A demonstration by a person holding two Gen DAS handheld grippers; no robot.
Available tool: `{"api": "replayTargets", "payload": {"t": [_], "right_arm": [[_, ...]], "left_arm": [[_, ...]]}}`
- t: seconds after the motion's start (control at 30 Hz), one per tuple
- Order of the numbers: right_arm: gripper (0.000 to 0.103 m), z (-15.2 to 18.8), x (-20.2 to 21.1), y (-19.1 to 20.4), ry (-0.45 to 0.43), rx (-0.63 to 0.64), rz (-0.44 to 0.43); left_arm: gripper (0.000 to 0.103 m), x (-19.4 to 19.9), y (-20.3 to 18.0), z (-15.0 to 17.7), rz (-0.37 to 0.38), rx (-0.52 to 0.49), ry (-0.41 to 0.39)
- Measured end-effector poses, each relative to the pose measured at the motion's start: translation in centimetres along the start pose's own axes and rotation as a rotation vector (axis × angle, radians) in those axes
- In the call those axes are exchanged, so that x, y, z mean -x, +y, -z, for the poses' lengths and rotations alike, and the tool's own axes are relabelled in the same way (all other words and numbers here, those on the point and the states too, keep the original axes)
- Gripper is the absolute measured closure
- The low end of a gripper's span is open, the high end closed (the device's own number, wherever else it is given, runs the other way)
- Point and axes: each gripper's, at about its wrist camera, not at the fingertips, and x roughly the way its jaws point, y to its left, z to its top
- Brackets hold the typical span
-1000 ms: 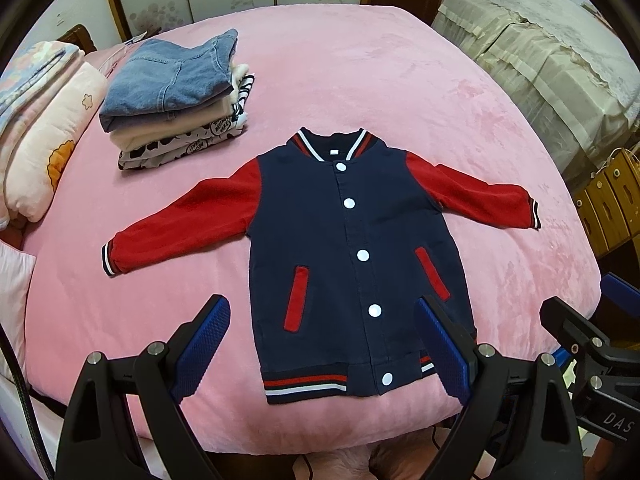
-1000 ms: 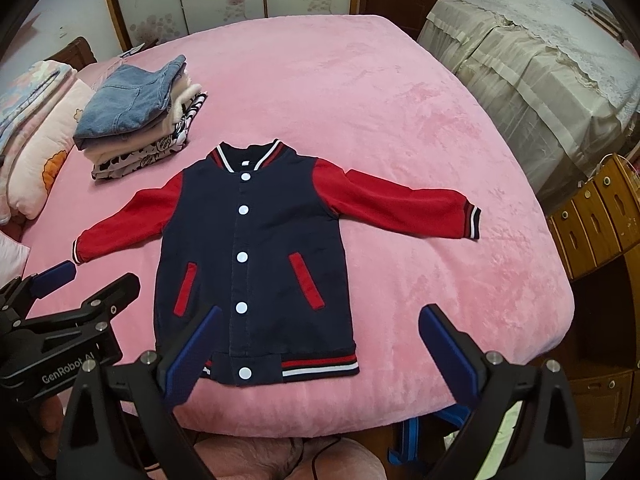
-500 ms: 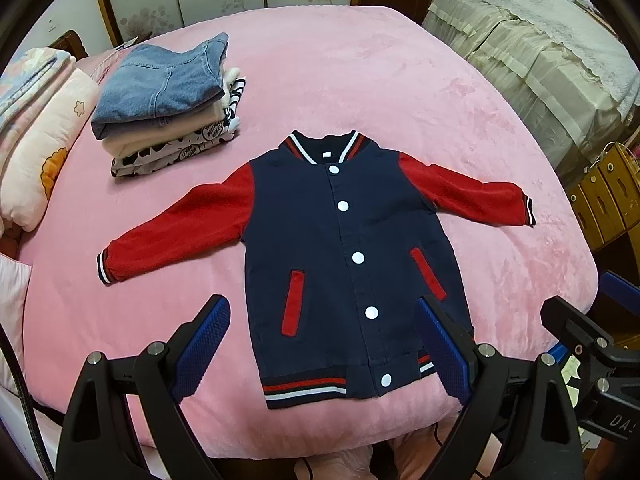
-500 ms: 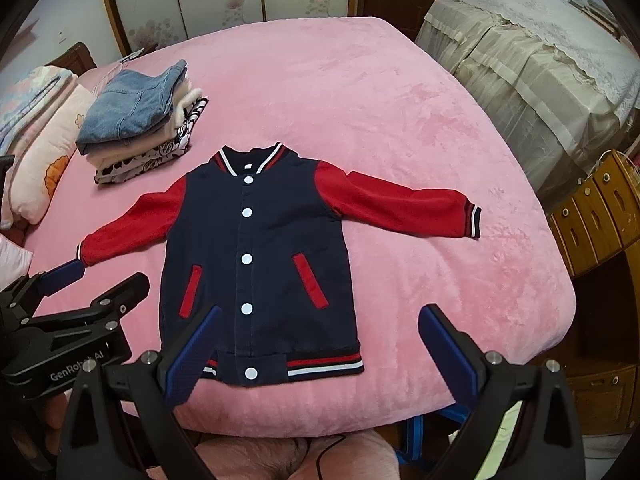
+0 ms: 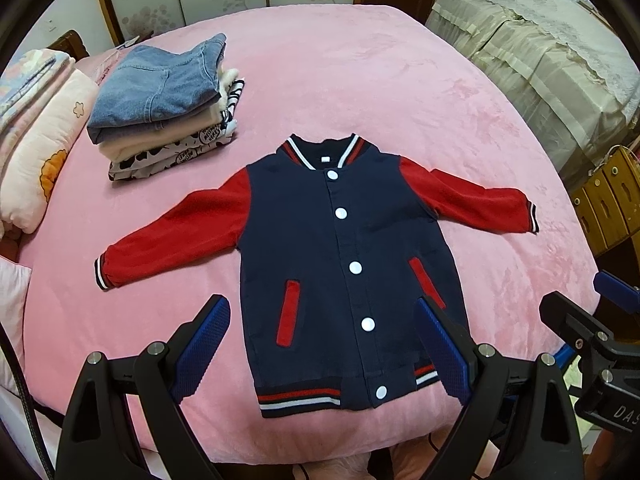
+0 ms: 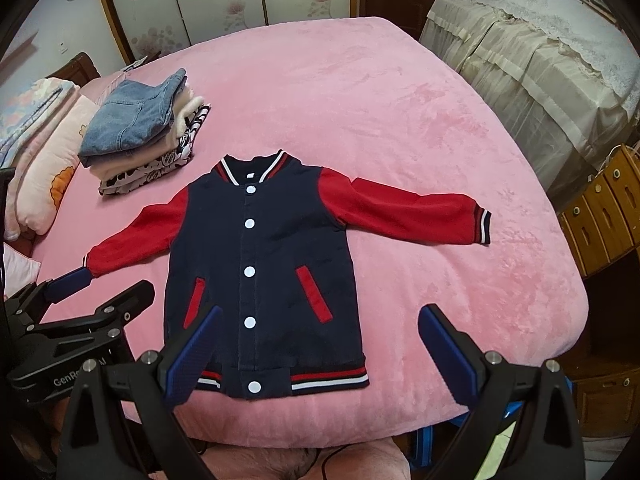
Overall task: Fold large clothes
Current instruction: 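Move the right tool to the red sleeve cuff and grasp it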
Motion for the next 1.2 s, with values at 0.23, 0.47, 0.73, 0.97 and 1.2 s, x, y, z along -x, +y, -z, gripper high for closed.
{"api": "replayTargets", "payload": {"t": [0.23, 0.47, 0.73, 0.97, 1.2], "right_arm": [[0.013, -1.4, -1.1, -2.8, 0.003, -0.02, -0.056], [0.013, -4.1, -1.7, -7.0, -0.025, -0.049, -0.103], [0.013, -7.8, -3.4, -13.6, -0.033, -0.099, -0.185], [0.018, -8.9, -6.8, -19.0, 0.015, -0.09, -0.22], [0.02, -9.3, -12.3, -25.6, 0.083, -0.119, -0.198]], "left_arm": [[0.011, 0.0, -1.2, -2.0, -0.032, 0.028, -0.037], [0.011, -0.4, -4.4, -4.8, -0.068, 0.023, -0.056], [0.011, -1.3, -8.9, -8.1, -0.036, 0.041, -0.089], [0.011, -3.0, -12.5, -11.1, -0.033, 0.083, -0.073], [0.011, -5.7, -14.7, -12.3, -0.052, 0.093, -0.06]]}}
